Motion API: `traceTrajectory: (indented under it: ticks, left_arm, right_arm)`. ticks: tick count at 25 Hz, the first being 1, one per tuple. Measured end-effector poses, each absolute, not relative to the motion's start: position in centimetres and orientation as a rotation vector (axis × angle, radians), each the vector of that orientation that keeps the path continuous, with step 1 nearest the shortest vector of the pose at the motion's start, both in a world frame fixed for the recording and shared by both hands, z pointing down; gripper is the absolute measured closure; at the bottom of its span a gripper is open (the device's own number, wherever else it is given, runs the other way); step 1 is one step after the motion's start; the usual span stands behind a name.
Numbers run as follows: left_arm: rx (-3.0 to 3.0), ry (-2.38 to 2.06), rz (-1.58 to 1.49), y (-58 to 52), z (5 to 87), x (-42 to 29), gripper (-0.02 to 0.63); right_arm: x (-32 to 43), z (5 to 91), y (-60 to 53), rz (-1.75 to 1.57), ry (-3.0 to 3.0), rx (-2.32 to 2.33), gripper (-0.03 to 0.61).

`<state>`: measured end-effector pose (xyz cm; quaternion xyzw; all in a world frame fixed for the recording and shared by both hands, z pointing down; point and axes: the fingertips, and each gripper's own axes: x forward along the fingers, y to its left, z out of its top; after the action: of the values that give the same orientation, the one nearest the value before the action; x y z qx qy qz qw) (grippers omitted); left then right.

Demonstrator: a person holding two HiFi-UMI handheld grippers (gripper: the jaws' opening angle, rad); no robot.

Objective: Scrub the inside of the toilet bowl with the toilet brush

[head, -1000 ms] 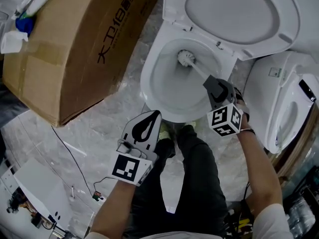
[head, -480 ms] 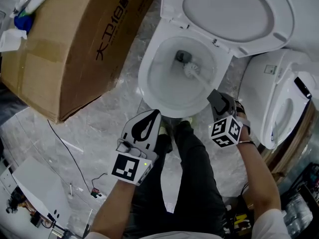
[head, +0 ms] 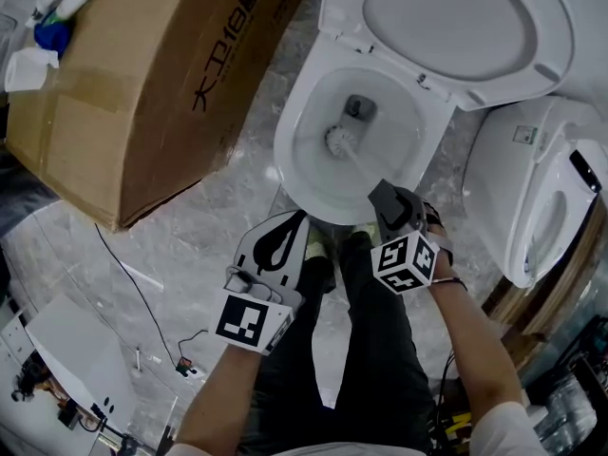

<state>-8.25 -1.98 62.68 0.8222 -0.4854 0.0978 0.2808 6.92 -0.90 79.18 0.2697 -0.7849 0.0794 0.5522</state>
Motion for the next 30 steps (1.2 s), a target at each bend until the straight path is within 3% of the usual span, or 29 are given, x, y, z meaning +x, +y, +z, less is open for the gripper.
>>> traceTrajectory:
  ticks: [20, 30]
  left_arm:
    - [2.212, -1.335, 0.271, -4.5, 64.8, -7.9, 0.607]
    - [2.207, -1.297, 0.281, -4.4, 61.0, -6.5, 0.607]
  right_arm:
    - [7.9, 86.8, -7.3, 0.226, -1.713, 0.798, 0.422]
    - [9.3, 79.4, -6.8, 0.454, -1.827, 0.920, 0.422]
